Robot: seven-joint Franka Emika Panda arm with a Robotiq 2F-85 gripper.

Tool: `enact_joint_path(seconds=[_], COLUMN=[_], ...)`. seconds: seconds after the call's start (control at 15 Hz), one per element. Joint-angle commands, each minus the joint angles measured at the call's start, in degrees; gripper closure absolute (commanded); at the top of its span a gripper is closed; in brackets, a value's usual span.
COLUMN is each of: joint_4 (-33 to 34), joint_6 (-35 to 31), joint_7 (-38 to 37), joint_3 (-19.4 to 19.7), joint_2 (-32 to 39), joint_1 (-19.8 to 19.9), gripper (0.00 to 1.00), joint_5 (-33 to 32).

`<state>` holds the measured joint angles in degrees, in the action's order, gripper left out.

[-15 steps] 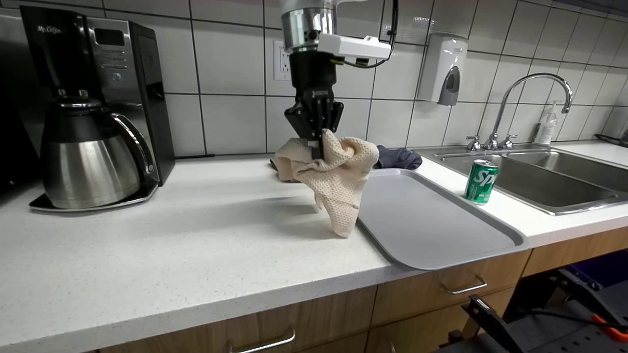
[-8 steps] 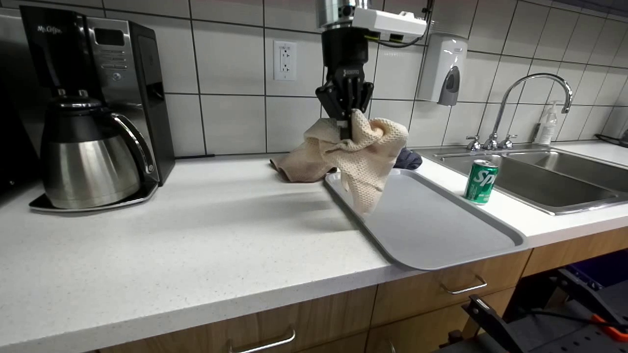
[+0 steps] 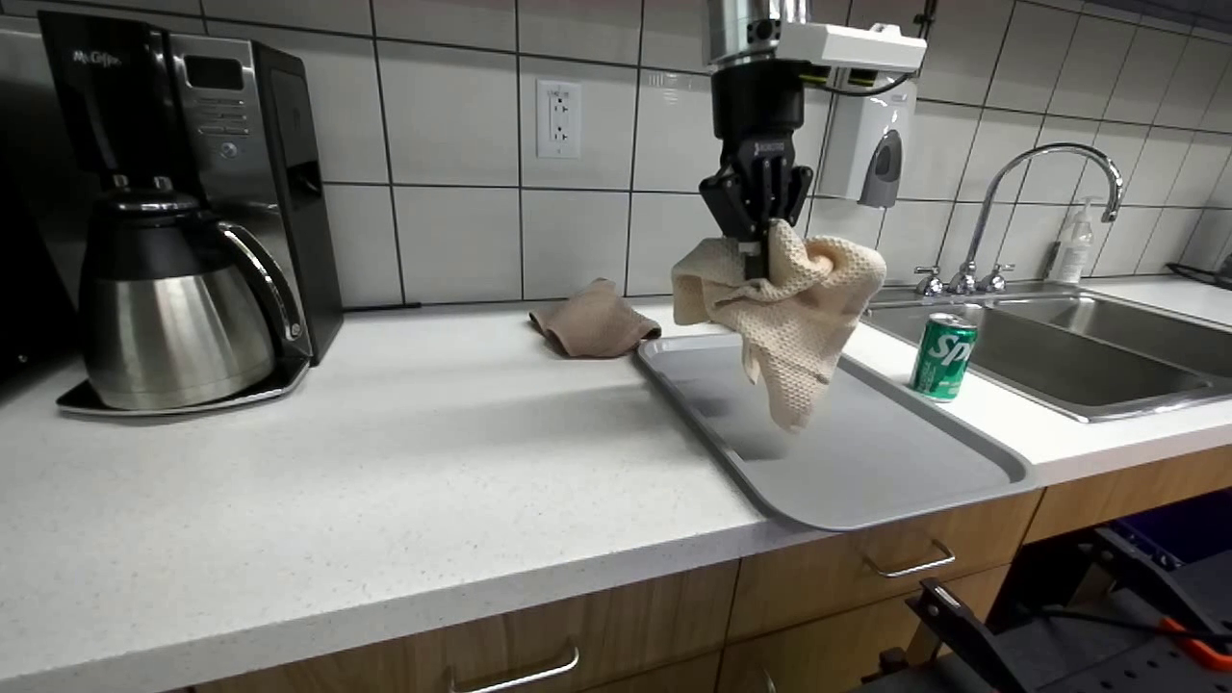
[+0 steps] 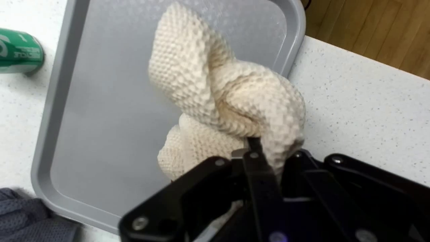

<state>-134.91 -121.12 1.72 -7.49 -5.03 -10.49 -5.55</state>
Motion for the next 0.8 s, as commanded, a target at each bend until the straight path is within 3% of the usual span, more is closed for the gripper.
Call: enact_joint_path(seconds=[0.0,0.73], joint_4=[-3.3,-5.7], joint_6=[1.4,-0.6], joint_7=[-0.3,-0.4], joint_3=[0.6,2.8], joint_2=[-3.8,0.0], joint_1=[1.7,3.7], gripper=[0.97,0.97], joint_5=[1.3,3.8])
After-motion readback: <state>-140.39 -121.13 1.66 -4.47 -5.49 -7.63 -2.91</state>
